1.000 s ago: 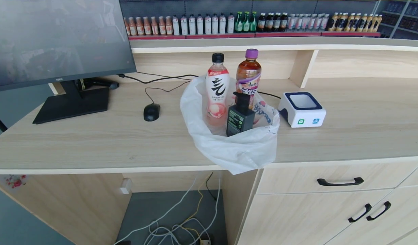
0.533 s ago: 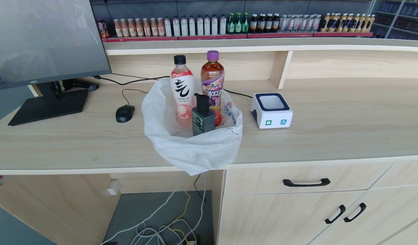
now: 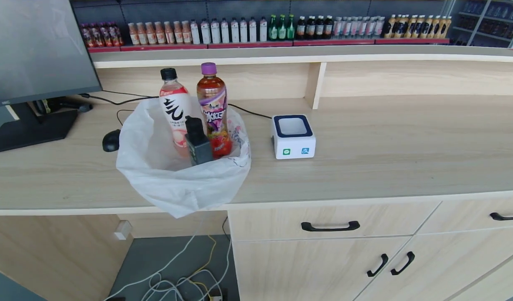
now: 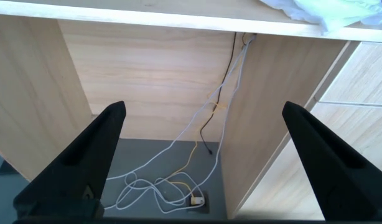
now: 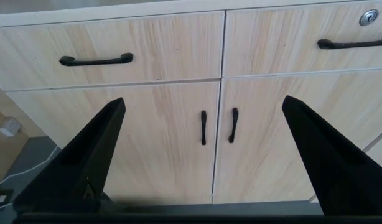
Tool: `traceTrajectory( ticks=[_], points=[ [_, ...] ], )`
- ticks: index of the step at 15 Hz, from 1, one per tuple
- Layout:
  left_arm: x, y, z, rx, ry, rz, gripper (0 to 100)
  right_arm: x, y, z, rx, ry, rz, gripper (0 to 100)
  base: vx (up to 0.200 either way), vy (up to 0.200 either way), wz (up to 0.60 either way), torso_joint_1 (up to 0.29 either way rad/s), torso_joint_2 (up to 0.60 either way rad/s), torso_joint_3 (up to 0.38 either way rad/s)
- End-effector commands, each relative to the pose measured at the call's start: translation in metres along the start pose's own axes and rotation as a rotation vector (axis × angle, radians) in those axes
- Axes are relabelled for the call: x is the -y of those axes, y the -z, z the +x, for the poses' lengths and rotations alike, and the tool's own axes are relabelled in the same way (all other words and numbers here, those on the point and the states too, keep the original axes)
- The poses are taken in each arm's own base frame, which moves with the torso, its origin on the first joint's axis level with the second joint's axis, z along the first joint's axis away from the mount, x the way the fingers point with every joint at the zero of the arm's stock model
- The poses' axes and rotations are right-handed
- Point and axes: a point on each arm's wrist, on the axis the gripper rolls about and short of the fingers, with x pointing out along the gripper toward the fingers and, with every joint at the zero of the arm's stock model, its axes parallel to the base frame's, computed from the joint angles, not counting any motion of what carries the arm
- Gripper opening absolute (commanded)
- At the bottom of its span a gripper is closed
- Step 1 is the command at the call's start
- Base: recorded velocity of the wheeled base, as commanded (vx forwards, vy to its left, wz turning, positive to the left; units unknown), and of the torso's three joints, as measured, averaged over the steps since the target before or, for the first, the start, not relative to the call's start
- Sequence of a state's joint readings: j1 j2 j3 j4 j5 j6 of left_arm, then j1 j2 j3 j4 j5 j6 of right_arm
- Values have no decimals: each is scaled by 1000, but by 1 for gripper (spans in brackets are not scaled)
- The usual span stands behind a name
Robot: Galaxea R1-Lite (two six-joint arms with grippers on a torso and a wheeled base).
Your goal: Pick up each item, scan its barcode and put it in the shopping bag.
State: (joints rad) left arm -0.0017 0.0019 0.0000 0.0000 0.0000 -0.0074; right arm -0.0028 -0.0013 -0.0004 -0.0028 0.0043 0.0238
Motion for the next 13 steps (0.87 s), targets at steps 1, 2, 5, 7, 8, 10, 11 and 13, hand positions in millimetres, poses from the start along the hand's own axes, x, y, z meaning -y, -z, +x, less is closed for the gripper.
traceTrajectory(
  ticks=[1, 2, 5, 7, 8, 10, 11, 13],
  points=[
    [0, 0, 0, 0, 0, 0, 100, 0, 0, 0, -1, 0, 1, 100, 0, -200, 0, 2, 2, 2],
    [0, 0, 0, 0, 0, 0, 100, 0, 0, 0, -1, 0, -1, 100, 0, 0, 0, 0, 0, 0],
    [0, 0, 0, 0, 0, 1, 100, 0, 0, 0, -1, 0, -2, 100, 0, 0, 0, 0, 0, 0],
    [0, 0, 0, 0, 0, 1, 100, 0, 0, 0, -1, 0, -2, 100, 0, 0, 0, 0, 0, 0],
    [0, 0, 0, 0, 0, 1, 100, 0, 0, 0, -1, 0, -2, 100, 0, 0, 0, 0, 0, 0],
    [0, 0, 0, 0, 0, 1, 100, 0, 0, 0, -1, 0, -2, 100, 0, 0, 0, 0, 0, 0],
    [0, 0, 0, 0, 1, 1, 100, 0, 0, 0, -1, 0, -4, 100, 0, 0, 0, 0, 0, 0],
    [0, 0, 0, 0, 1, 1, 100, 0, 0, 0, -1, 0, -4, 100, 0, 0, 0, 0, 0, 0]
  ],
)
